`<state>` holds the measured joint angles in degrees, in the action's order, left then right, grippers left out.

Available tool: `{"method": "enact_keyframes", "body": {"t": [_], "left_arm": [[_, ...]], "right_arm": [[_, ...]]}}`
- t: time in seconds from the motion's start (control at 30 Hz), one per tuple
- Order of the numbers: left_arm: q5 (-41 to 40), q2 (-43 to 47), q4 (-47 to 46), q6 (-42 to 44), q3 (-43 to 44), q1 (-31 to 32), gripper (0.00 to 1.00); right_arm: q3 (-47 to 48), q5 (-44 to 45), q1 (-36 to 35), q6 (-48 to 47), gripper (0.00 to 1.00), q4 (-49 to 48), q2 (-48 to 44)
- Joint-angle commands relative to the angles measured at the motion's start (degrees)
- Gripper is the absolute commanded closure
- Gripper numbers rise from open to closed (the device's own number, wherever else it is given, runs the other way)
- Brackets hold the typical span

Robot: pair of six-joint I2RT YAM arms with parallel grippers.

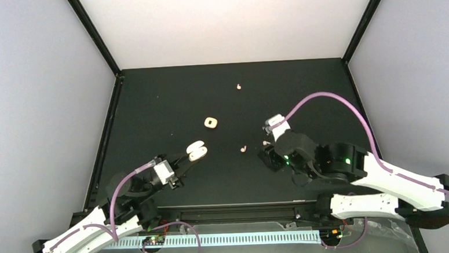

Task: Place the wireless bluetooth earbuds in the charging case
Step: Pick up the earbud from the center of the board.

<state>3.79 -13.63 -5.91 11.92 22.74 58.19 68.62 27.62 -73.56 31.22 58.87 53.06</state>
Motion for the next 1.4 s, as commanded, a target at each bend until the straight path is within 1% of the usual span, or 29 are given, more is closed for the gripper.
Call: {"method": "enact_keyframes", "body": {"t": [0.0,0.03,0.17,0.23,0.33,0.47,0.57,0.63,0.7,0.77,0.83,0.93,1.0,1.1,1.17,1.27,1.37], "left_arm": [[-2.77,2.75,4.53,1.57,1.82,0.18,0.98],[-3.05,3.26,4.89,1.34,1.60,0.22,0.98],[-4.54,5.12,5.33,-0.15,-0.08,0.24,0.98],[-4.83,5.75,4.88,-0.17,-0.33,0.25,0.98],[-6.53,5.74,5.64,0.03,0.01,0.18,0.98],[-5.97,5.63,7.69,0.22,0.84,0.25,0.98],[-5.89,5.48,7.92,0.81,0.78,0.25,0.98],[-5.95,5.22,7.96,0.55,0.52,0.25,0.98],[-5.18,4.96,7.66,-0.28,0.19,0.25,0.98],[-3.85,4.37,7.08,0.51,0.07,0.25,0.98],[-5.08,3.49,6.33,1.48,0.06,0.25,0.98],[-7.62,3.08,6.12,1.37,-0.11,0.20,0.98],[-7.89,3.20,7.72,1.35,0.59,0.21,0.98],[-10.41,4.47,9.22,0.77,0.97,0.24,0.98],[-11.66,5.67,8.54,0.34,-0.03,0.25,0.98],[-11.83,5.80,7.17,-0.10,-0.52,0.21,0.99],[-10.23,4.08,6.43,-0.43,0.11,0.23,0.98]], "right_arm": [[-0.85,-4.44,8.55,-2.80,0.41,-9.22,4.27],[-0.86,-5.11,10.10,-2.80,0.40,-10.54,5.11],[-1.29,-0.76,13.80,-1.60,0.33,-16.37,7.20],[-2.01,-2.16,16.44,-1.59,0.30,-19.40,8.06],[-1.56,-3.83,20.40,-1.76,0.30,-21.48,11.35],[-1.02,-3.76,23.71,-2.70,0.32,-25.13,17.95],[-0.67,-6.25,25.59,-2.91,0.36,-27.67,22.02],[-0.37,-8.66,26.45,-2.52,0.39,-27.63,24.23],[-0.83,-9.70,26.74,-2.63,0.40,-27.97,25.32],[-3.52,-9.86,27.40,-3.64,0.39,-31.56,25.36],[-6.74,-11.75,29.34,-3.14,0.38,-35.46,25.81],[-6.86,-13.90,32.80,-0.70,0.40,-34.98,28.25],[-6.33,-14.28,34.07,-2.12,0.42,-35.33,29.74],[-4.70,-14.10,34.98,-3.94,0.43,-31.84,32.91],[-6.30,-14.82,35.46,-3.96,0.44,-30.97,33.66],[-9.89,-15.64,36.24,-3.97,0.46,-32.70,33.39],[-12.36,-16.24,36.32,-4.75,0.46,-37.46,33.30]]}}
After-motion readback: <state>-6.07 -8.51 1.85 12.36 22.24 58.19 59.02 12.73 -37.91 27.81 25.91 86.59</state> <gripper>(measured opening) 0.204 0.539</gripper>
